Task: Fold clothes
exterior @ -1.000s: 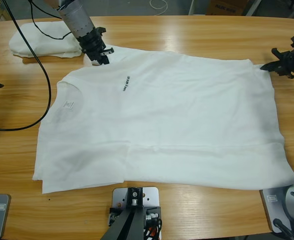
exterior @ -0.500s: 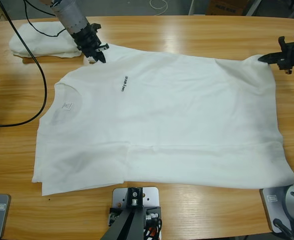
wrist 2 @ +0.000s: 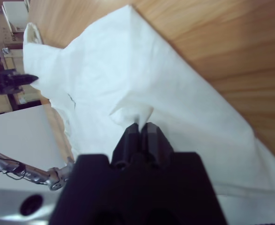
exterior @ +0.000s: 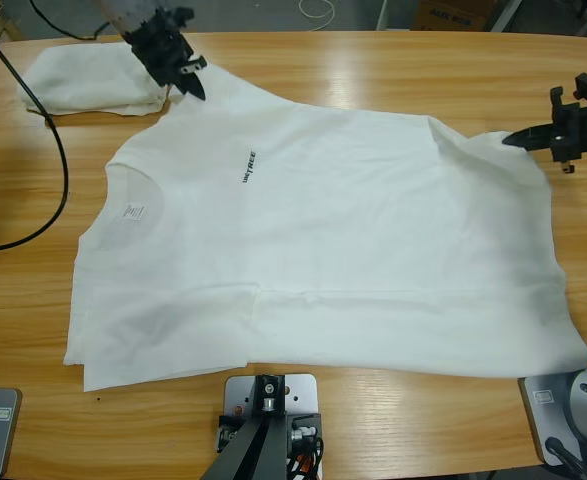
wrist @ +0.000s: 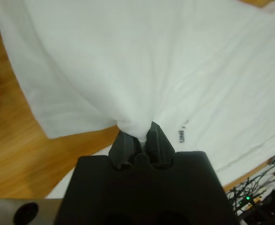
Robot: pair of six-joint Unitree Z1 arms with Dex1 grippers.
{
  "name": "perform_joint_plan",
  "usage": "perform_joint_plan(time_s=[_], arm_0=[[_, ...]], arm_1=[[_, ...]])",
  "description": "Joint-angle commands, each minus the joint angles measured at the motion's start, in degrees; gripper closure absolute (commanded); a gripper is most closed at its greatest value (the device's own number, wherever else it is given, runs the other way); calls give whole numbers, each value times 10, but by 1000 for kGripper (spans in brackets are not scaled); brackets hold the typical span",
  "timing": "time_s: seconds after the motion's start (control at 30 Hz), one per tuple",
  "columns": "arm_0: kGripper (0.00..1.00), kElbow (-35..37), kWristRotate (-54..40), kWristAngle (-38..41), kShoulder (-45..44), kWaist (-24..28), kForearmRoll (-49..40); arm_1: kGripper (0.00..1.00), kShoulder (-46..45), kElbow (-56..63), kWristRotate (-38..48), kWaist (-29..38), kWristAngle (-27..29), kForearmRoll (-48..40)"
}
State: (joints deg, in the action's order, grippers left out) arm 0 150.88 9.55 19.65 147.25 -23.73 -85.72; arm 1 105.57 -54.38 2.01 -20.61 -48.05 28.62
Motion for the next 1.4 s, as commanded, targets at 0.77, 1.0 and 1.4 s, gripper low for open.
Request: perform_joint_plan(time_s=[0.77, 1.0, 1.4], arm_0=[[1000, -317, -132, 52, -152, 1, -45], [1000, -422, -148, 44, -189, 37, -12], [1000, -627, -154, 53, -217, -12, 113]], arm_1=[[1000, -17, -9, 4, 7, 52, 169], [1000, -1, -20, 5, 7, 98, 261], [1000, 46, -41, -7, 8, 168, 320]])
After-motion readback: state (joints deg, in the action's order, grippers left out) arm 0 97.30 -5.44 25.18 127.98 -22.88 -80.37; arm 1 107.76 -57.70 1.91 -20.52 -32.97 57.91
